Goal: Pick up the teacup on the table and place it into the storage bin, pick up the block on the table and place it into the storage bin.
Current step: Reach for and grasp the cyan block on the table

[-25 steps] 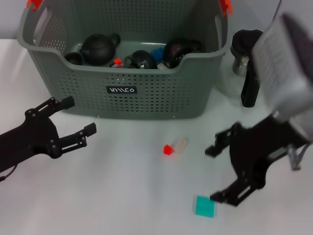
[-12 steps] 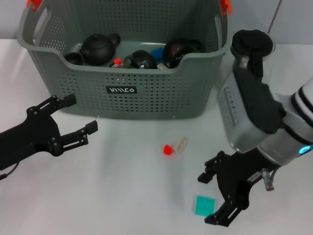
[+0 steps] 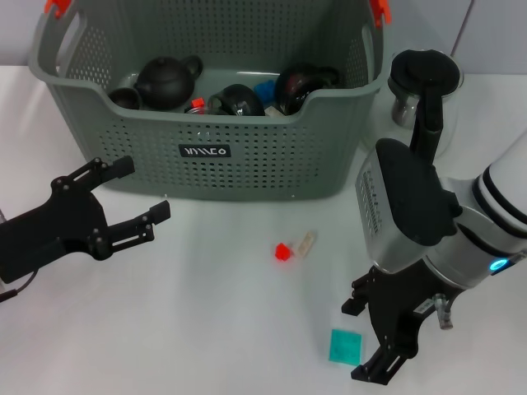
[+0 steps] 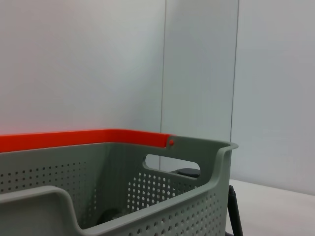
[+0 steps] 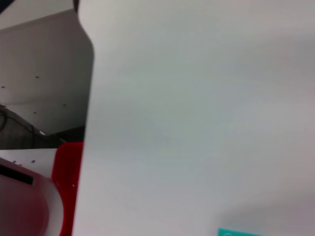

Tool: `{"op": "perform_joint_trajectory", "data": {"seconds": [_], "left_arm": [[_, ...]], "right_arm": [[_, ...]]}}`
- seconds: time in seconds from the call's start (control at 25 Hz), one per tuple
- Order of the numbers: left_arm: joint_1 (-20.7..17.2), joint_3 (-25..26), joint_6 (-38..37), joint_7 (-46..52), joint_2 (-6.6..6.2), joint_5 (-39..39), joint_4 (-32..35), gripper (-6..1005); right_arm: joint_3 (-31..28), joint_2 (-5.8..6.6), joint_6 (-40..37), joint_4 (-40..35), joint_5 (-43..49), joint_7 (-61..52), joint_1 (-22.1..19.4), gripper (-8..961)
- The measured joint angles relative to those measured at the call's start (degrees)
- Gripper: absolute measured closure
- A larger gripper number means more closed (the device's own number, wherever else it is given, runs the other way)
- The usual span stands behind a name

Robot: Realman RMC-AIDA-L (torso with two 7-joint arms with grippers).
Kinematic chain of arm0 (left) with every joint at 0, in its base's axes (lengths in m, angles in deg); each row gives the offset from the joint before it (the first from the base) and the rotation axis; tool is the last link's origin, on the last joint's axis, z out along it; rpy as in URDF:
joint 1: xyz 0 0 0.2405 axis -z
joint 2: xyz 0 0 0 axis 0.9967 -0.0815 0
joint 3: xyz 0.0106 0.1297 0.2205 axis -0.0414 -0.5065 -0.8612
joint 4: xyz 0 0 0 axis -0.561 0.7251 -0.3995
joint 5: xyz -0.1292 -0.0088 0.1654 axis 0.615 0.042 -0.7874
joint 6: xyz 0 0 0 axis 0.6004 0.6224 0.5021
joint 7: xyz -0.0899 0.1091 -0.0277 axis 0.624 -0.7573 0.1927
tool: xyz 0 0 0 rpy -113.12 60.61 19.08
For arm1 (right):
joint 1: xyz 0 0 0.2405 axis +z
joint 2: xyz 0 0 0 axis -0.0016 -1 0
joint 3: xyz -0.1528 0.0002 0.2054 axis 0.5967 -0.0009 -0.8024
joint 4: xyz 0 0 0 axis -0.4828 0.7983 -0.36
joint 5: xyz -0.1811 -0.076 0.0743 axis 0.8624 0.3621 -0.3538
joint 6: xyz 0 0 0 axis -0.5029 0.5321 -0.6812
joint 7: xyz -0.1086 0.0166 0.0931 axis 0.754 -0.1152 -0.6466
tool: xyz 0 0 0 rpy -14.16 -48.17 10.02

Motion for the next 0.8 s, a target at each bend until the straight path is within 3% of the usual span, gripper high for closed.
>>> {"op": "perform_joint_trajectory", "data": {"seconds": [0.8], "left_arm": [[-0.2, 0.0, -0.5, 0.8, 0.02, 0.3, 0.1, 115]], "right_arm": [[2.8, -0.09, 4.8, 3.6, 1.1, -0.8, 0.0, 9]]}}
